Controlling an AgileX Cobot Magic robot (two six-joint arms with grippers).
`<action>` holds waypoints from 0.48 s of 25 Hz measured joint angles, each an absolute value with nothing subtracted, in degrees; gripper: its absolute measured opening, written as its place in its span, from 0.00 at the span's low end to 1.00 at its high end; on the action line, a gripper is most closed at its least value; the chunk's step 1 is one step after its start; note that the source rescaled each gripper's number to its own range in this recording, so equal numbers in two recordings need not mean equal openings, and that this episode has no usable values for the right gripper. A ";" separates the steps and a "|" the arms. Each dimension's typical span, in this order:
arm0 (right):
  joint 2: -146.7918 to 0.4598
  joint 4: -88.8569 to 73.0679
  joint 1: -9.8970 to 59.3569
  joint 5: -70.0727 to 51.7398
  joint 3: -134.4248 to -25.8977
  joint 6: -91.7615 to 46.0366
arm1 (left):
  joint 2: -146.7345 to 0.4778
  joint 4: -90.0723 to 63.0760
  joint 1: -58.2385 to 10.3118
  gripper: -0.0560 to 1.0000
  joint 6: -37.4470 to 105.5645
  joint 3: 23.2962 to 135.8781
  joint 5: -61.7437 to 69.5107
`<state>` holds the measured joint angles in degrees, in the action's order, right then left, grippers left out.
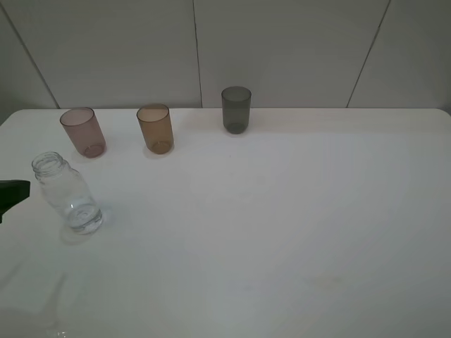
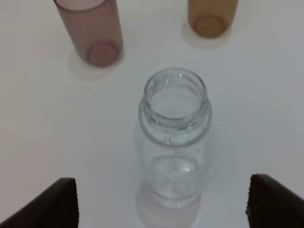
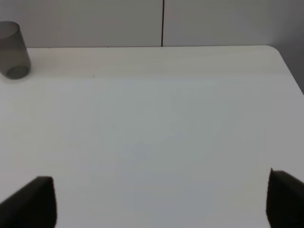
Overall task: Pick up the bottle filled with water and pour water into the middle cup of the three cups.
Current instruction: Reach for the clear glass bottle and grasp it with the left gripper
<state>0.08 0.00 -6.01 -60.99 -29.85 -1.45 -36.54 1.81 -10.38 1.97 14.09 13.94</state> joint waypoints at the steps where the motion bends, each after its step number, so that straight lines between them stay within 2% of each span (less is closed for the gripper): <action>1: 0.08 0.00 -6.01 -60.99 -29.85 -1.45 | -37.20 1.81 -10.38 0.66 2.01 13.38 12.28; 12: 0.08 0.00 -6.01 -60.99 -29.85 -1.45 | -46.83 2.12 -10.38 0.66 -0.37 9.80 -2.89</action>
<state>0.08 0.00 -6.01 -60.99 -29.85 -1.45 -46.83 2.12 -10.38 -0.37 9.80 -2.89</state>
